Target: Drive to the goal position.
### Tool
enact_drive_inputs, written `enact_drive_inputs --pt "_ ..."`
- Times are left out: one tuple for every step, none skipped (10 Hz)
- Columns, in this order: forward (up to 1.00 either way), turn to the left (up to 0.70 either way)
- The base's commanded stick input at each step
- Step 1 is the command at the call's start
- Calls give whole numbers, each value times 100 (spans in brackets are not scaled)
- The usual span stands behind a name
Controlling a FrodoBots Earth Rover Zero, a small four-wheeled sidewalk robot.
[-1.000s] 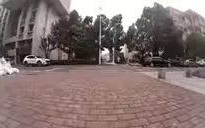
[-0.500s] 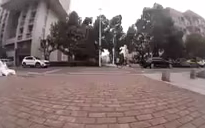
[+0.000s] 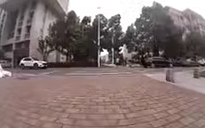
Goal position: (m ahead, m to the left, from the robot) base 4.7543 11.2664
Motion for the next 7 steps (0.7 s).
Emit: enact_drive_inputs --pt "70 0" --pt "70 0" --pt "70 0" --pt "70 0" --pt "70 0" --pt "70 0" --pt "70 0"
